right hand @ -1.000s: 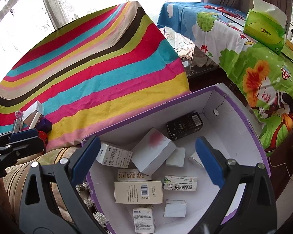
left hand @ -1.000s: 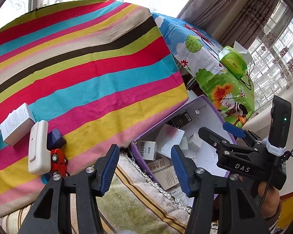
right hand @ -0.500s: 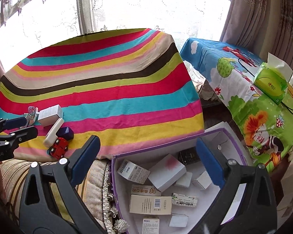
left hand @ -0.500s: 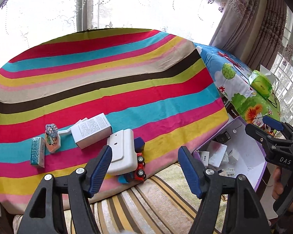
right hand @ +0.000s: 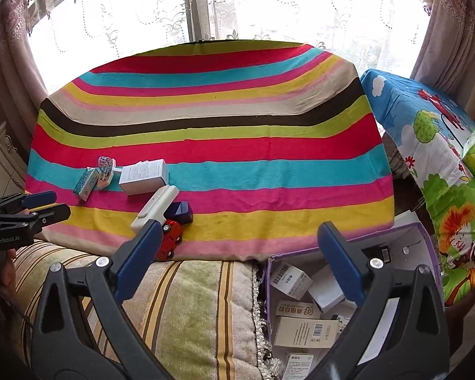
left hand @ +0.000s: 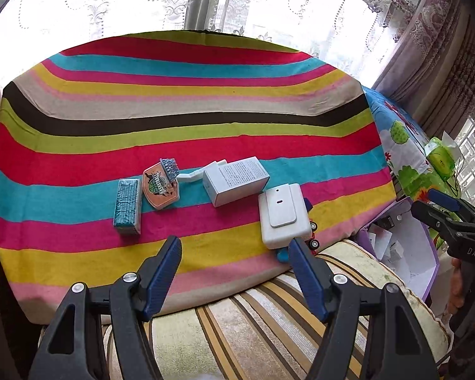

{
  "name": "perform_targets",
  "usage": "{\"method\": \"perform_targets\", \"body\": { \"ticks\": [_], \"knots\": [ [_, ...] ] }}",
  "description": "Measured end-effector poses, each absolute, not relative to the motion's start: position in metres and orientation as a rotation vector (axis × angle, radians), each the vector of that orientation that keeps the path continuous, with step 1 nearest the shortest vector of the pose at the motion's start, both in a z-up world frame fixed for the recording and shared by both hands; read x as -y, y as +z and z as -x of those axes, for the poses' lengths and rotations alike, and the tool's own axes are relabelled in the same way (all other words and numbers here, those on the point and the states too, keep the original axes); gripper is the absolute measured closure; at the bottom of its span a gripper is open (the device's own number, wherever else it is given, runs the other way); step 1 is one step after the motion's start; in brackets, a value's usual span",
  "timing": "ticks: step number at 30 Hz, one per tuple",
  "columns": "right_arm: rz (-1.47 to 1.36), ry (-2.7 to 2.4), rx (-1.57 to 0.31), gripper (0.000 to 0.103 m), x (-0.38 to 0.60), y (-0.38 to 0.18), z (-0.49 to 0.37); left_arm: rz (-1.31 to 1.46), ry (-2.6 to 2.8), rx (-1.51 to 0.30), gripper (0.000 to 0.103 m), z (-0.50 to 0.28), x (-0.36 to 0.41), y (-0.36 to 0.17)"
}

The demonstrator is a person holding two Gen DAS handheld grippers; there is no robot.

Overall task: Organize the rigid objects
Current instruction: 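Return both open grippers to the remaining items on the blanket, then grasp the teal box with the left gripper while right grasps the white plastic case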

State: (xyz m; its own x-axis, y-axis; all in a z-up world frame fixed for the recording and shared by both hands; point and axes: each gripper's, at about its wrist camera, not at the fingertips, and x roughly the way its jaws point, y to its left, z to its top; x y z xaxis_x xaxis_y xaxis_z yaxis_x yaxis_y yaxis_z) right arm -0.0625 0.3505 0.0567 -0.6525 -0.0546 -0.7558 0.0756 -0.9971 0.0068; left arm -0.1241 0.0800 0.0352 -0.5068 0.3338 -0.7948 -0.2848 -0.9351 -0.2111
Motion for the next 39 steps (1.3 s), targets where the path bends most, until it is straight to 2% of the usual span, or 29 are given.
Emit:
{"method": "perform_targets", "body": {
  "ticks": [13, 21, 36, 39],
  "knots": [
    [-1.430, -2.688, -0.050, 0.004, -0.303, 0.024, 0.088, 1.446, 2.510, 0.216, 0.033, 0.158, -0.016, 0.012],
    [-1.494, -2.642, -0.128, 0.004, -0.269, 0.006, 0.111, 1.600, 2.491, 0.187, 0.041, 0.196, -0.009, -0.018],
    [-1.646, -2.587, -0.420, 0.003, -0.219, -0.032, 0.138, 1.693, 2.517, 0.062, 0.045, 0.234, -0.010, -0.059],
    [-1.660, -2.599, -0.426, 0.003, -0.215, -0.035, 0.143, 1.705, 2.517, 0.052, 0.050, 0.236, -0.009, -0.066]
  ]
}}
